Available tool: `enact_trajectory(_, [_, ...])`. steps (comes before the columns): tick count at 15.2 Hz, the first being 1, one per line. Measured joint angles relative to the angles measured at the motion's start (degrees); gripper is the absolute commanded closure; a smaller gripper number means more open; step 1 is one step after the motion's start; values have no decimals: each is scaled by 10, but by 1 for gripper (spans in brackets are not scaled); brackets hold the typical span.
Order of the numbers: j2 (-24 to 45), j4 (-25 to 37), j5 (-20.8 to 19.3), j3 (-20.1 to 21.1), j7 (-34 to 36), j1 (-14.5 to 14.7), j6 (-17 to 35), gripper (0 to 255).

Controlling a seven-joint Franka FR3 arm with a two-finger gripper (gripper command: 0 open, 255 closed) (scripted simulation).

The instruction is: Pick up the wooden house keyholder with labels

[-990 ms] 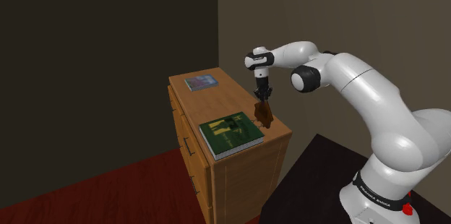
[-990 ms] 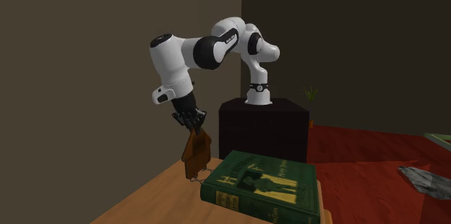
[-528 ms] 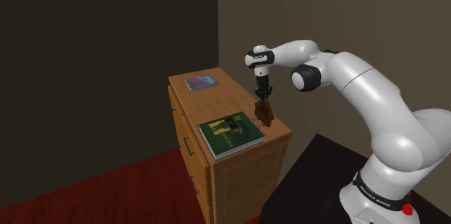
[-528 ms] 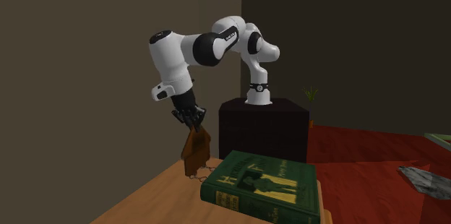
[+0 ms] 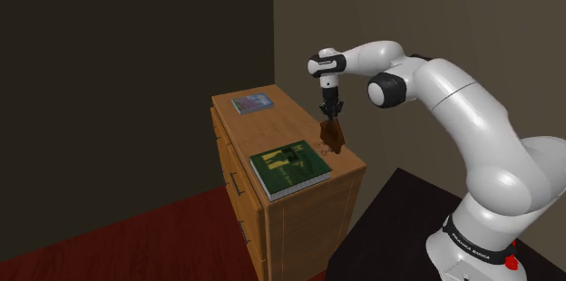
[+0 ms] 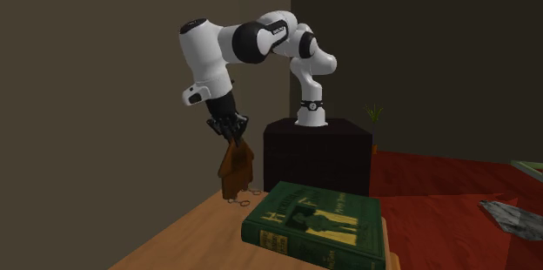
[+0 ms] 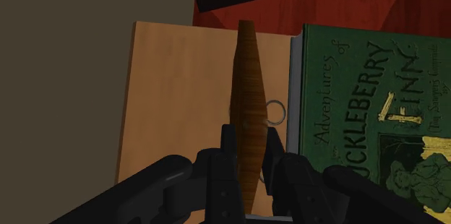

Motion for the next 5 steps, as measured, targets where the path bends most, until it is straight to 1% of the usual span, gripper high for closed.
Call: enact_trajectory(5, [-15, 9, -2, -1, 0, -1, -23, 255])
